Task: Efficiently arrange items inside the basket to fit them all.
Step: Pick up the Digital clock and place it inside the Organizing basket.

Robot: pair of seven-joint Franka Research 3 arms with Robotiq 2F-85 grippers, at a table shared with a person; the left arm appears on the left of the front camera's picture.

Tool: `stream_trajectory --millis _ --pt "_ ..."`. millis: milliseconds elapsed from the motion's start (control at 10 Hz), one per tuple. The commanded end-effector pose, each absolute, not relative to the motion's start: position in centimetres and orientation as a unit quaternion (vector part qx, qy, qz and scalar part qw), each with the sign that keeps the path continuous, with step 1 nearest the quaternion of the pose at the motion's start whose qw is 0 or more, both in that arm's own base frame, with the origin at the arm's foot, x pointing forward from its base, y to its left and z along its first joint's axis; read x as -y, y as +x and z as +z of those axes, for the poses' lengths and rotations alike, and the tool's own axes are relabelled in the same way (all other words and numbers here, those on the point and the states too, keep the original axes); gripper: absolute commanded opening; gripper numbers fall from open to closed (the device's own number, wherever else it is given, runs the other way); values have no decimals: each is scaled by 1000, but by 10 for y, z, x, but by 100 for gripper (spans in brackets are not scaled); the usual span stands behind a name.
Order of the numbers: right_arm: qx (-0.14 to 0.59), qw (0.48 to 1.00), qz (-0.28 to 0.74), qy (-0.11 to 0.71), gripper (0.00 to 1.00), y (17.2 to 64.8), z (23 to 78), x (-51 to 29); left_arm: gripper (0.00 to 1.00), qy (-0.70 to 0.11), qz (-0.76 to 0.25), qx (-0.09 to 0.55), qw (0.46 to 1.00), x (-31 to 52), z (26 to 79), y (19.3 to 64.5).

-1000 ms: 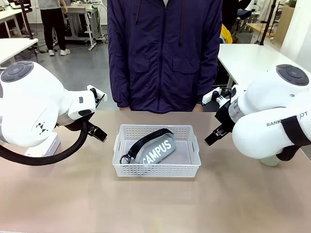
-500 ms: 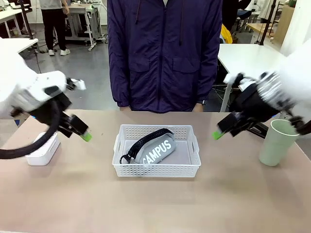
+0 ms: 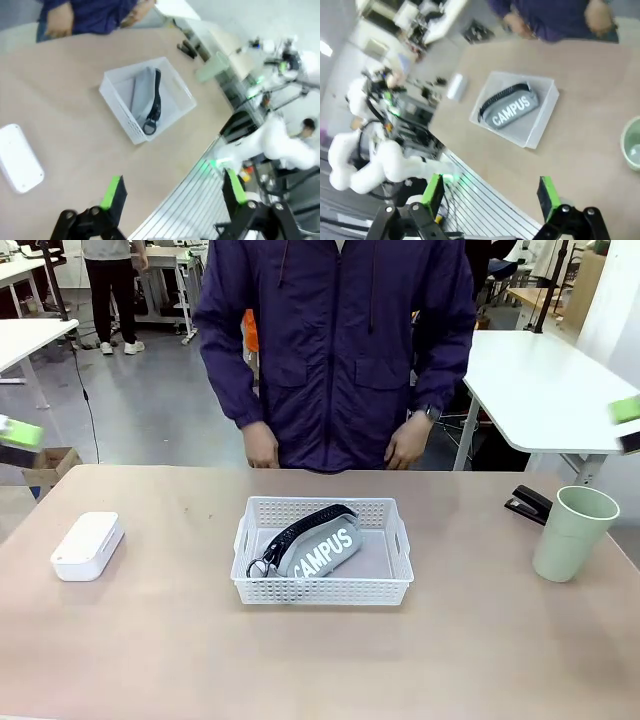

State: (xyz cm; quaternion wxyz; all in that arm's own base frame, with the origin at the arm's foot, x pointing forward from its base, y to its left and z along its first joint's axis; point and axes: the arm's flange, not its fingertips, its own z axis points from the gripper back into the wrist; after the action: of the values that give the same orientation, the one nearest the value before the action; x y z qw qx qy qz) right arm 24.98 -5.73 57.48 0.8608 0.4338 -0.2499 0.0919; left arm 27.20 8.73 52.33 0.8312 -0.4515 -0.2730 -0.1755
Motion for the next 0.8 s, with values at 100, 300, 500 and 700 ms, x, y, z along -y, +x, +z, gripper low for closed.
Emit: stream_trajectory --millis 100,300,500,700 --pt "296 808 0 510 100 218 543 161 100 -494 -94 316 805 -182 497 246" --pt "293 776 -86 552 100 206 507 215 100 -528 -53 322 784 -211 472 241" --pt "298 753 -127 573 100 192 474 237 100 -549 -39 318 772 -206 461 247" --pt "306 745 -145 575 100 190 461 243 100 -540 -46 318 778 -199 469 253"
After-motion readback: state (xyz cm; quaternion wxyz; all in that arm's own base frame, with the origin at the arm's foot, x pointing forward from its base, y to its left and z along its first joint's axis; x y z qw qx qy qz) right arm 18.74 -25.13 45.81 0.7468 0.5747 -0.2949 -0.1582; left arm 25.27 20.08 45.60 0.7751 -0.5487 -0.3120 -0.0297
